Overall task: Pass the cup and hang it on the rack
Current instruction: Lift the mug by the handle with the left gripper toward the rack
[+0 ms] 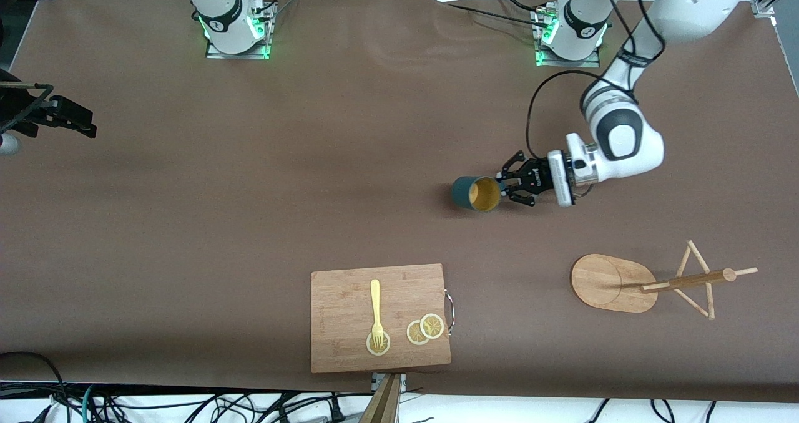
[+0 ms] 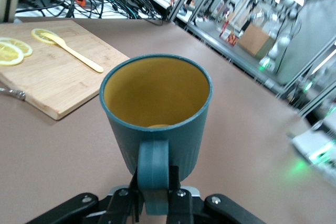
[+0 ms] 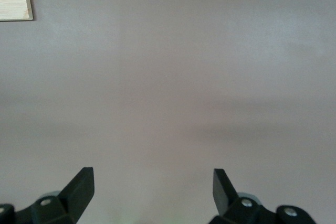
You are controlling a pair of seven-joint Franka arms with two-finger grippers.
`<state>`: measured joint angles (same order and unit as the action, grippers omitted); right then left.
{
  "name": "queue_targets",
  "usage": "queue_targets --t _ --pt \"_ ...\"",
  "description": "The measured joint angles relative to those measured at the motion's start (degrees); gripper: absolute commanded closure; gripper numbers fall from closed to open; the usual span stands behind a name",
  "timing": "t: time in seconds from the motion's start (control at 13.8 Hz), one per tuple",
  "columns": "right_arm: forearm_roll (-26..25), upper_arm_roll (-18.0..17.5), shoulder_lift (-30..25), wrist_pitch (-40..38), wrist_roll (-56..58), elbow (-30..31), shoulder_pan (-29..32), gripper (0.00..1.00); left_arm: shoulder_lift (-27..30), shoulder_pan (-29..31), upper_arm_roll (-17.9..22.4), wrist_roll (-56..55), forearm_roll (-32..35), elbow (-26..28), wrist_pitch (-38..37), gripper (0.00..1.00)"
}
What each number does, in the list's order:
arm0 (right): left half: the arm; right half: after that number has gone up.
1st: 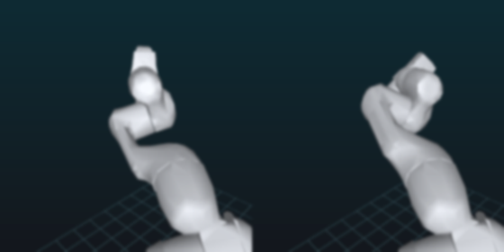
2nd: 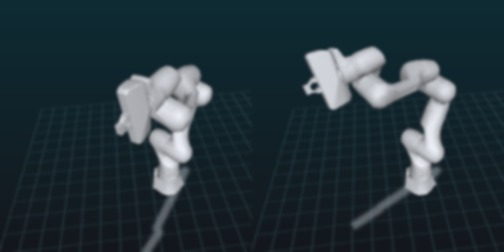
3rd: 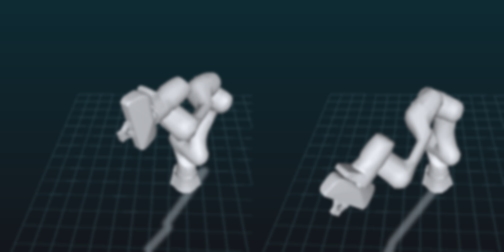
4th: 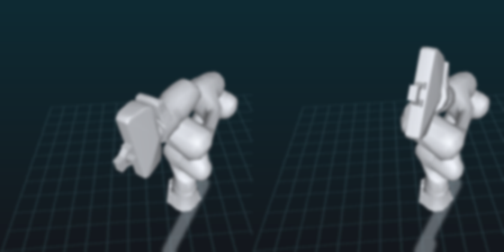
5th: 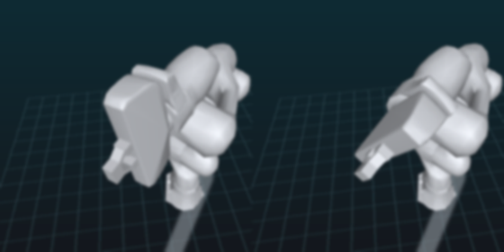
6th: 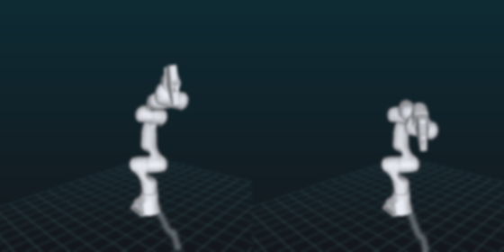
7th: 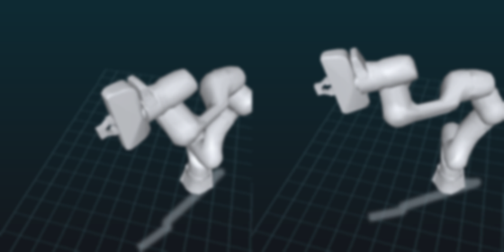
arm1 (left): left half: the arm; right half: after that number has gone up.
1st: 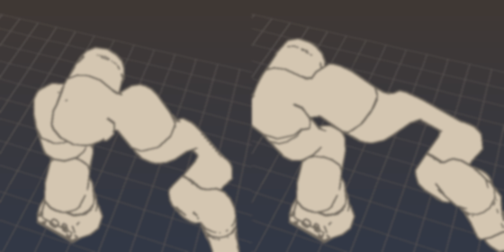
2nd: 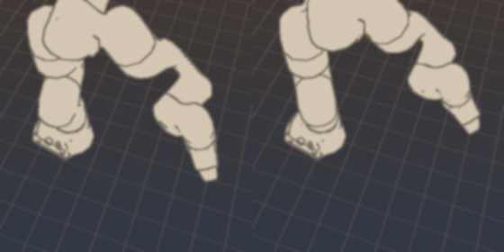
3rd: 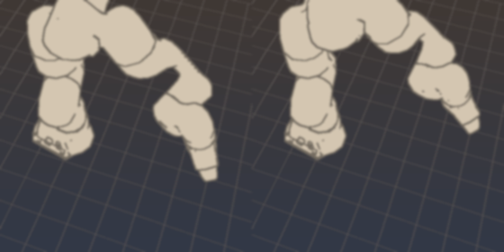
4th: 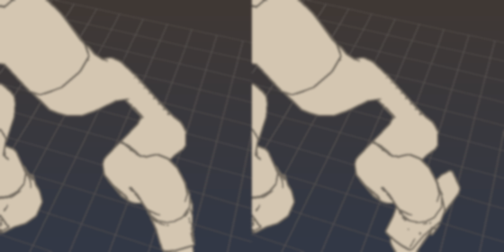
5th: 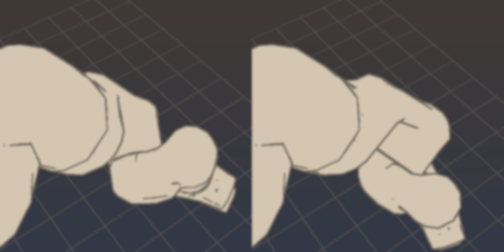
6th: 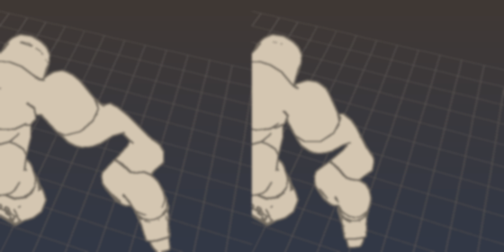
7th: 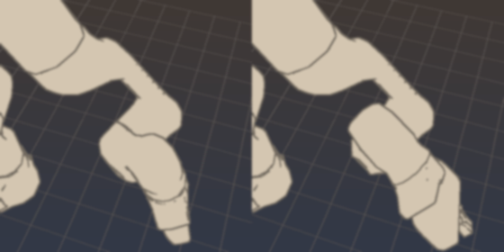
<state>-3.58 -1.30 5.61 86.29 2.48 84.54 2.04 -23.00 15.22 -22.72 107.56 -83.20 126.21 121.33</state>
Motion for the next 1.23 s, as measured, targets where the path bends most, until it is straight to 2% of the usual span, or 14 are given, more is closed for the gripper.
queue_targets --t 0.22,0.72,1.01,1.23 --pt "0.0 0.0 0.0 -0.01 0.02 -0.01 0.01 0.0 0.92 8.92 0.2 -12.8 9.35 0.14 -10.6 1.0" --pt "0.0 0.0 0.02 -0.02 0.04 -0.01 0.02 0.0 0.98 23.5 0.37 -32.4 18.02 -0.89 -27.26 1.0" --pt "0.0 0.01 0.03 -0.02 0.07 -0.02 0.05 0.0 -0.45 29.77 0.59 -45.0 22.29 -8.14 -35.07 1.0" --pt "0.0 0.01 0.03 -0.02 0.36 -0.02 0.06 0.0 -6.58 32.45 0.87 -54.74 22.46 -15.7 -41.36 1.0"
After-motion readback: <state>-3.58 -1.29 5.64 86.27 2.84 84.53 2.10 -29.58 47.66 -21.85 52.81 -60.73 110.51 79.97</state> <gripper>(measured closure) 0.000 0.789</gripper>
